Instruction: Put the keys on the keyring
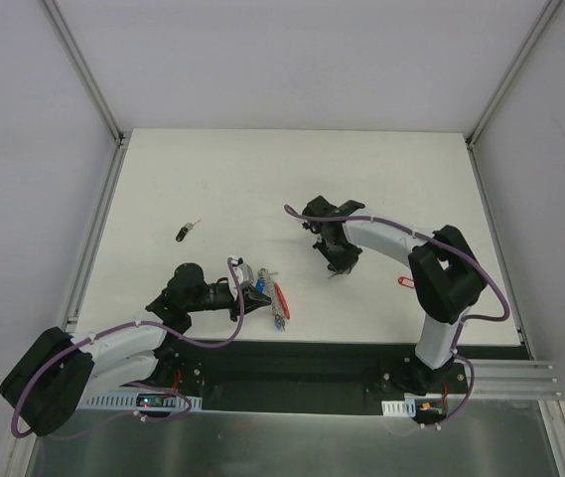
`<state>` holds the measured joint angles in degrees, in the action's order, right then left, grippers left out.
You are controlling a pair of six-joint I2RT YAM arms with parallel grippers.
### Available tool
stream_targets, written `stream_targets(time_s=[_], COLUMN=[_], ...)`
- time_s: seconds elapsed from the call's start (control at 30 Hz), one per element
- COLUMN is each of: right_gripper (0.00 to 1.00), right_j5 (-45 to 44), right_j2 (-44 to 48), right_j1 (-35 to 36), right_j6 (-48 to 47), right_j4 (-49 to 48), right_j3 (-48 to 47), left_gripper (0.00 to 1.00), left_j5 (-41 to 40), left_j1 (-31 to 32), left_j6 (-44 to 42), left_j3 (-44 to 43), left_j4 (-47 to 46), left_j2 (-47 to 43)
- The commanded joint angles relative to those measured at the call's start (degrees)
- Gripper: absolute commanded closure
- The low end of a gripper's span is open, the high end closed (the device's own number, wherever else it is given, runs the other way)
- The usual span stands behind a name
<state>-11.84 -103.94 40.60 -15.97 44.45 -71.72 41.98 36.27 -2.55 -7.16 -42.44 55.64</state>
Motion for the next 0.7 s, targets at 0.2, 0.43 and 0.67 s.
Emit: stream_targets(time_s=[0.2, 0.43, 0.67], right_gripper=[0.98, 0.98, 0.97], right_j5=[0.8, 4.6, 9.3], right_j2=[-1.6, -2.8, -2.7], right_j1=[-0.2, -0.6, -0.7], right_j6=[5.3, 5.9, 7.2], right_j4=[10.0, 12.2, 10.6], right_j3=[-3.4, -3.0, -0.9], left_gripper=[1.0, 1.0, 1.0], left_j5=[1.6, 1.8, 1.7], left_j1=[-0.3, -0.3, -0.3], left_j6=[-1.1, -1.2, -1.1], left_j3=[-2.4, -2.5, -2.5], left_j4=[-0.9, -0.6, -0.4], left_j2=[0.1, 0.0, -0.3])
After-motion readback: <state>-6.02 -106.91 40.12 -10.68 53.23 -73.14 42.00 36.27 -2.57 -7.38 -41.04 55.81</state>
